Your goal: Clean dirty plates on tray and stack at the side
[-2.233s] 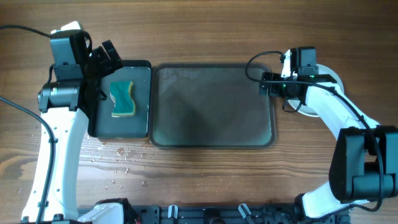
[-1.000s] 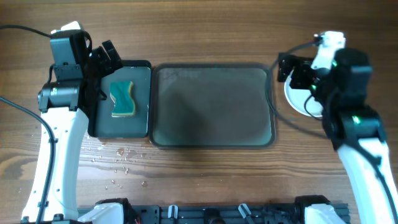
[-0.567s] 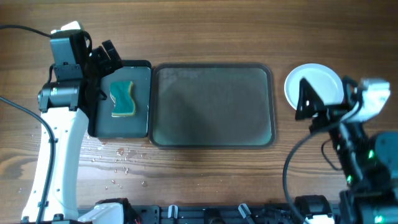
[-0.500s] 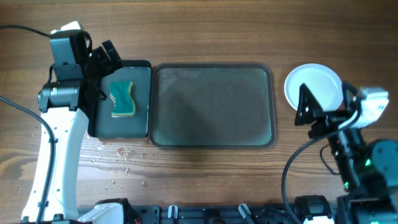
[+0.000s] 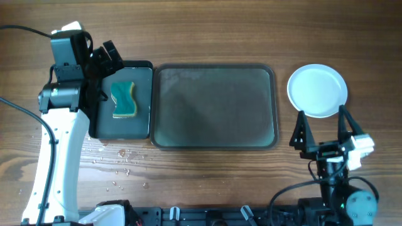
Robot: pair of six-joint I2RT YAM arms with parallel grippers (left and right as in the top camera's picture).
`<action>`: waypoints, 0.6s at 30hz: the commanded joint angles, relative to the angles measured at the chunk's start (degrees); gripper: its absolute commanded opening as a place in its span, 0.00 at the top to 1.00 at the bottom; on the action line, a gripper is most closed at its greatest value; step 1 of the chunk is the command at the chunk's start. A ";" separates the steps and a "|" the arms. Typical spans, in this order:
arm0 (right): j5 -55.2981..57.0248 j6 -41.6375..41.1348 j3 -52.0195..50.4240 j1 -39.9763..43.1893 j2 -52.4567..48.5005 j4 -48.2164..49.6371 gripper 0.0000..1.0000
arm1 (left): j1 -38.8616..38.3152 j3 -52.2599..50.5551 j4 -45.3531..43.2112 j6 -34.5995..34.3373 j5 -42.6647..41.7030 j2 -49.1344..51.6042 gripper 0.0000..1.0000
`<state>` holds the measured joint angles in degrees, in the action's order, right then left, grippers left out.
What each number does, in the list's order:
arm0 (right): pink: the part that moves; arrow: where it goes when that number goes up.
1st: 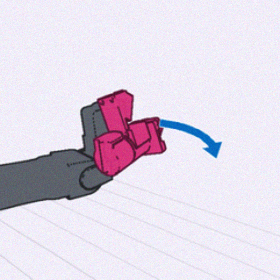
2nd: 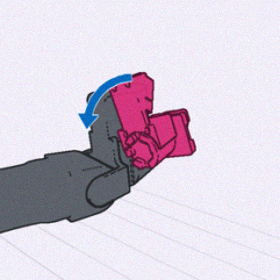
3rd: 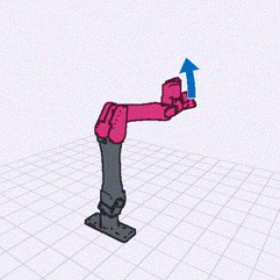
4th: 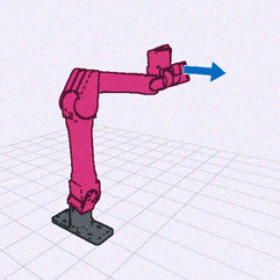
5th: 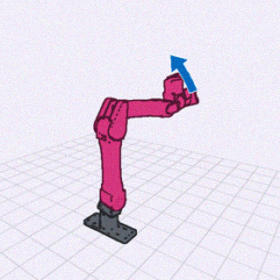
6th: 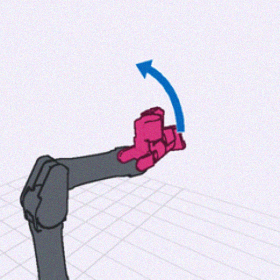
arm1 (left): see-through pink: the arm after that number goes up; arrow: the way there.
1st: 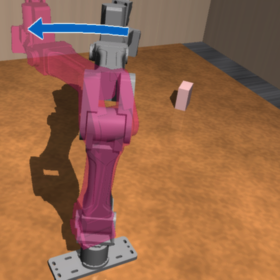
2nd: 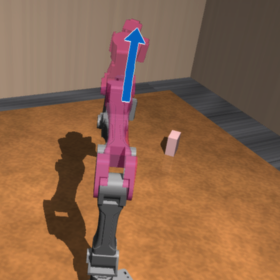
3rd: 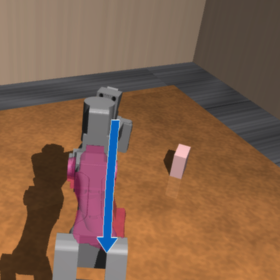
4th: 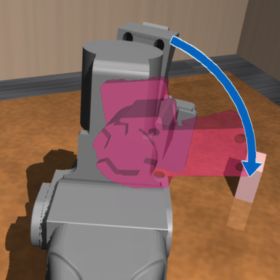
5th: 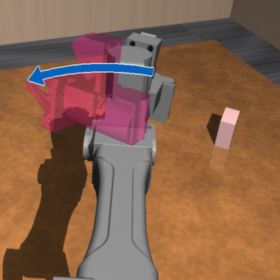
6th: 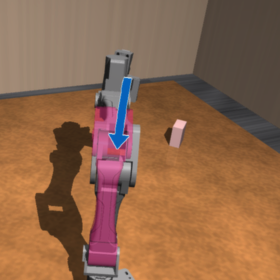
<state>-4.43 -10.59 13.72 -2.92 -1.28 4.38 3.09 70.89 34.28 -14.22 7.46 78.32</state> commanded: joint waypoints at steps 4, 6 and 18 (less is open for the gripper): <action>2.38 0.09 -7.08 -0.02 1.09 11.54 0.00 | 0.20 0.26 -0.22 -0.09 0.11 0.17 0.00; 3.48 0.07 -9.68 -0.02 1.09 14.58 0.00 | 0.20 0.26 -0.22 -0.09 0.11 0.17 0.00; 4.42 -0.28 -13.44 1.68 1.09 5.55 0.00 | 0.20 0.26 -0.22 -0.09 0.11 0.17 0.00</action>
<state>-0.80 -10.61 0.58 -2.17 -0.89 10.96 3.09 70.89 34.26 -14.22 7.49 78.32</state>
